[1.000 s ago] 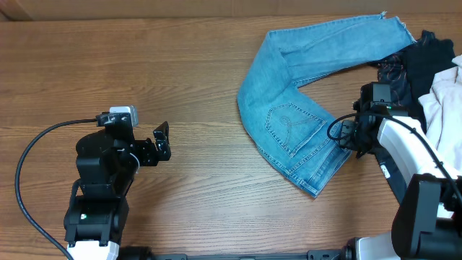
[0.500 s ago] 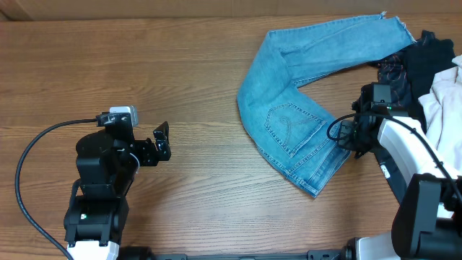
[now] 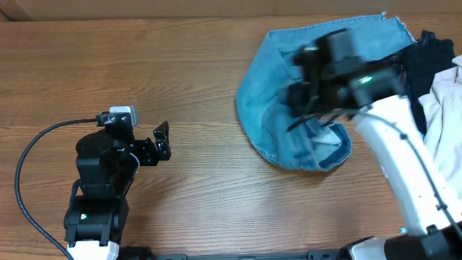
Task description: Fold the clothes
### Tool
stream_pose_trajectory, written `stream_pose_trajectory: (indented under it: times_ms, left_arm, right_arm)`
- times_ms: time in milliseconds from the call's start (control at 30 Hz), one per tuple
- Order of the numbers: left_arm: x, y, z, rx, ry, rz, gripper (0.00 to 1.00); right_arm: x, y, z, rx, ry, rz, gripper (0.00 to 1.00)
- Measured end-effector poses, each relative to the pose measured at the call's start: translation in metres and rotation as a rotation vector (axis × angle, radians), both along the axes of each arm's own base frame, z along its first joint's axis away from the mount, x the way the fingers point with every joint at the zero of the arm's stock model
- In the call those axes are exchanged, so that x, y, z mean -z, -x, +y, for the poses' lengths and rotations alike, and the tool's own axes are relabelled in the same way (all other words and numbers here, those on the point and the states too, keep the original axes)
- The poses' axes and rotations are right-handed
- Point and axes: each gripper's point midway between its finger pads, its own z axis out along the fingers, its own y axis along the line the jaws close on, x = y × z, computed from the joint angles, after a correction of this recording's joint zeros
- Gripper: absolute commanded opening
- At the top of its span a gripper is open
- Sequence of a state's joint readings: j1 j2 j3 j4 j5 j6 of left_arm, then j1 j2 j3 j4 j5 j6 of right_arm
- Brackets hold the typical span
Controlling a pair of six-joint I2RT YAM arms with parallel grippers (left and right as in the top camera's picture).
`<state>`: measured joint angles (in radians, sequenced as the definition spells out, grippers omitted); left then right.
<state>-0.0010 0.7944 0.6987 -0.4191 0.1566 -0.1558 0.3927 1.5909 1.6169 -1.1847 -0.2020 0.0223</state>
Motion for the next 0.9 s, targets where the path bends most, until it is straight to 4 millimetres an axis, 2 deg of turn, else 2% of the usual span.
stream_pose_trajectory:
  times_ms: [167, 200, 233, 300, 333, 367, 433, 467, 500, 533, 600, 733, 900]
  left_arm:
    - [0.000, 0.000, 0.000, 0.000, 0.000, 0.000, 1.00]
    - [0.000, 0.000, 0.000, 0.000, 0.000, 0.000, 1.00]
    - [0.000, 0.000, 0.000, 0.000, 0.000, 0.000, 1.00]
    - [0.000, 0.000, 0.000, 0.000, 0.000, 0.000, 1.00]
    - [0.000, 0.000, 0.000, 0.000, 0.000, 0.000, 1.00]
    - [0.000, 0.000, 0.000, 0.000, 0.000, 0.001, 1.00]
    - [0.000, 0.000, 0.000, 0.000, 0.000, 0.001, 1.00]
    - [0.000, 0.000, 0.000, 0.000, 0.000, 0.001, 1.00]
    - [0.000, 0.000, 0.000, 0.000, 0.000, 0.002, 1.00]
    - [0.000, 0.000, 0.000, 0.000, 0.000, 0.002, 1.00]
    - [0.001, 0.000, 0.000, 0.000, 0.000, 0.003, 1.00]
    - [0.003, 0.001, 0.000, 0.000, 0.000, 0.012, 1.00]
    - [0.009, 0.003, 0.000, 0.000, 0.000, 0.039, 1.00]
  right_arm:
    - [-0.002, 0.042, 0.104, -0.281, -0.052, -0.061, 0.04]
    - [0.000, 0.047, 0.115, -0.310, -0.057, -0.064, 0.04]
    - [0.005, 0.055, 0.137, -0.362, -0.070, -0.071, 0.04]
    - [0.014, 0.063, 0.157, -0.406, -0.076, -0.069, 0.06]
    - [0.019, 0.067, 0.169, -0.429, -0.082, -0.068, 0.19]
    - [0.024, 0.068, 0.181, -0.441, -0.093, -0.072, 0.27]
    - [0.033, 0.070, 0.198, -0.472, -0.102, -0.079, 0.32]
    - [0.035, 0.070, 0.202, -0.473, -0.107, -0.079, 0.37]
    - [0.037, 0.070, 0.205, -0.474, -0.106, -0.082, 0.49]
    - [0.039, 0.069, 0.204, -0.467, -0.098, -0.084, 0.53]
    - [0.041, 0.063, 0.198, -0.446, -0.071, -0.093, 0.54]
    - [0.044, 0.039, 0.172, -0.360, -0.003, -0.112, 0.60]
    - [0.019, 0.001, 0.126, -0.221, 0.000, -0.172, 0.64]
